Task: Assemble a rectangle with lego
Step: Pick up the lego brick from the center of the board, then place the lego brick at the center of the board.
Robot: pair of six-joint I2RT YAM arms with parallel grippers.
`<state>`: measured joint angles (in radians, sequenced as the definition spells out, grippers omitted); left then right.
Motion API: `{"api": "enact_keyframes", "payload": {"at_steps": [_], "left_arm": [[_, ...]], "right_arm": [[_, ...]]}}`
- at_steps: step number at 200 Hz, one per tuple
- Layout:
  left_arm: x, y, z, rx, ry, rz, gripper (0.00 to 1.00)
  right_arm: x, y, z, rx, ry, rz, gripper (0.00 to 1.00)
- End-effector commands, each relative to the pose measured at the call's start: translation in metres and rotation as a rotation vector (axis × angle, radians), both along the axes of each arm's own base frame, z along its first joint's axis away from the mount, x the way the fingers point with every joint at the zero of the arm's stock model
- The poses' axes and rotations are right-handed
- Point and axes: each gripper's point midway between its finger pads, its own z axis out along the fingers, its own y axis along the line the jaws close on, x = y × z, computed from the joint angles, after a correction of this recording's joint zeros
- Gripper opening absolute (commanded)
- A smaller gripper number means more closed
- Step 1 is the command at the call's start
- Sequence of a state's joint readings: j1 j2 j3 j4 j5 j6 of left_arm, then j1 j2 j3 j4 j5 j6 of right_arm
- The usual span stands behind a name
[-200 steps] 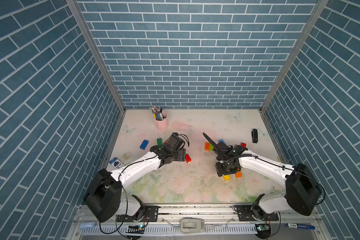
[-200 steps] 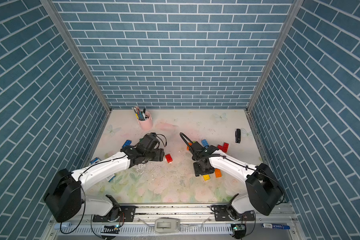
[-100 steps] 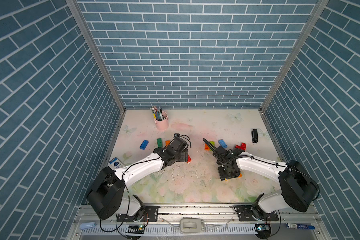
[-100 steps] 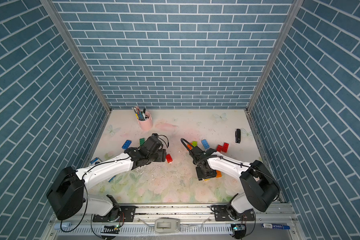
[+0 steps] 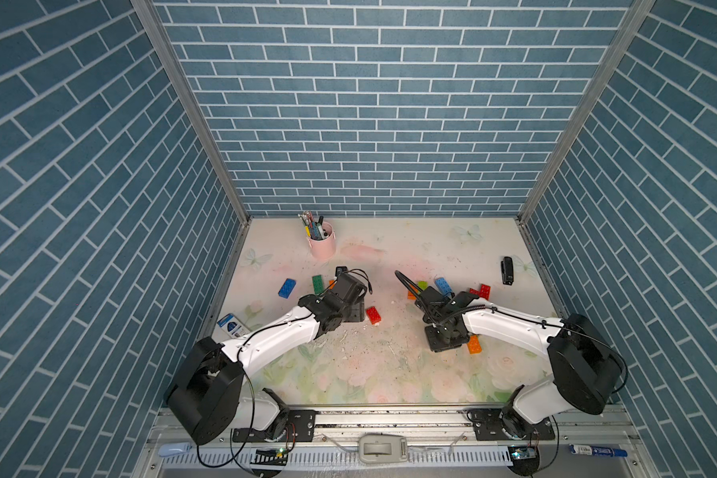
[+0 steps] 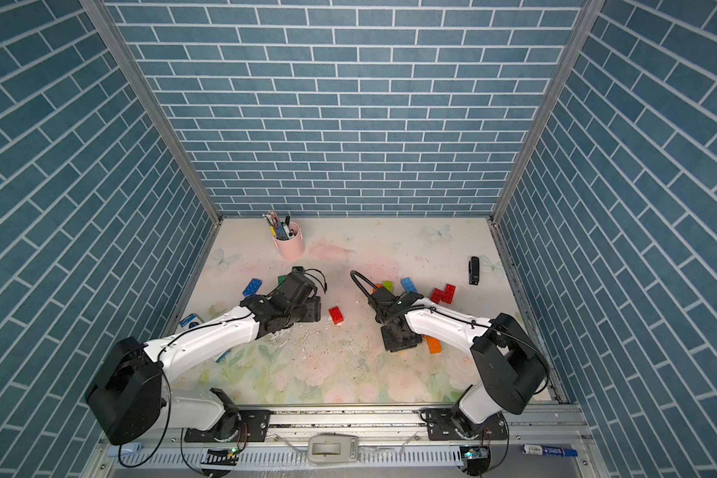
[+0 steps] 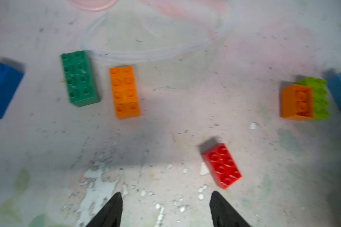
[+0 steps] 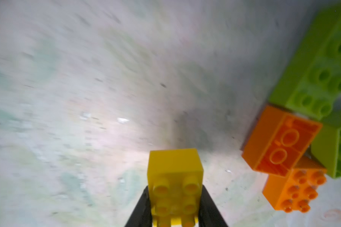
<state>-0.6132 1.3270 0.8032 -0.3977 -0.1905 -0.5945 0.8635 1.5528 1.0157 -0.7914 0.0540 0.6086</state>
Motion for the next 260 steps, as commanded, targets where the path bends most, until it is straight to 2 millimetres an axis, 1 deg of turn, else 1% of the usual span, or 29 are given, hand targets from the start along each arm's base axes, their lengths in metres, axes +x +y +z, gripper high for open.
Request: {"api": "enact_keyframes", "payload": {"at_steps": [1,8,11,13,16,32,41,56,74,99,133,157,188,260], "left_arm": [[-0.018,0.052,-0.018,0.051,0.085,0.110,0.70],[-0.022,0.063,-0.020,0.041,0.091,0.142,0.70],[-0.021,0.067,-0.018,0.031,0.085,0.155,0.70],[-0.025,0.071,-0.024,0.034,0.096,0.163,0.70],[-0.027,0.075,-0.025,0.029,0.098,0.177,0.69],[-0.032,0.091,-0.030,-0.009,0.091,0.240,0.69],[-0.033,0.096,-0.032,-0.027,0.084,0.260,0.69],[-0.033,0.100,-0.035,-0.045,0.081,0.276,0.69],[-0.033,0.103,-0.039,-0.047,0.090,0.283,0.69],[-0.030,0.101,-0.042,-0.066,0.091,0.280,0.69],[-0.028,0.102,-0.043,-0.073,0.091,0.281,0.69],[-0.027,0.101,-0.044,-0.079,0.092,0.279,0.69],[-0.028,0.101,-0.044,-0.078,0.095,0.279,0.69],[-0.027,0.101,-0.043,-0.080,0.094,0.279,0.70]], "right_arm": [[0.008,0.045,0.011,0.059,-0.009,-0.003,0.19],[0.013,0.058,0.010,0.060,-0.016,0.012,0.19],[0.015,0.063,0.010,0.059,-0.018,0.018,0.19],[0.016,0.067,0.009,0.058,-0.018,0.022,0.19],[0.017,0.073,0.007,0.056,-0.017,0.032,0.19],[0.021,0.096,-0.002,0.033,-0.005,0.074,0.18],[0.022,0.107,-0.004,0.030,-0.001,0.092,0.18],[0.022,0.120,-0.010,0.033,0.016,0.109,0.17],[0.022,0.129,-0.017,0.031,0.036,0.128,0.17],[0.018,0.136,-0.024,0.014,0.058,0.176,0.16],[0.012,0.130,-0.029,-0.014,0.075,0.187,0.16],[0.013,0.128,-0.032,-0.032,0.081,0.188,0.15],[0.013,0.130,-0.037,-0.029,0.086,0.190,0.15],[0.017,0.138,-0.040,-0.030,0.086,0.194,0.15]]}}
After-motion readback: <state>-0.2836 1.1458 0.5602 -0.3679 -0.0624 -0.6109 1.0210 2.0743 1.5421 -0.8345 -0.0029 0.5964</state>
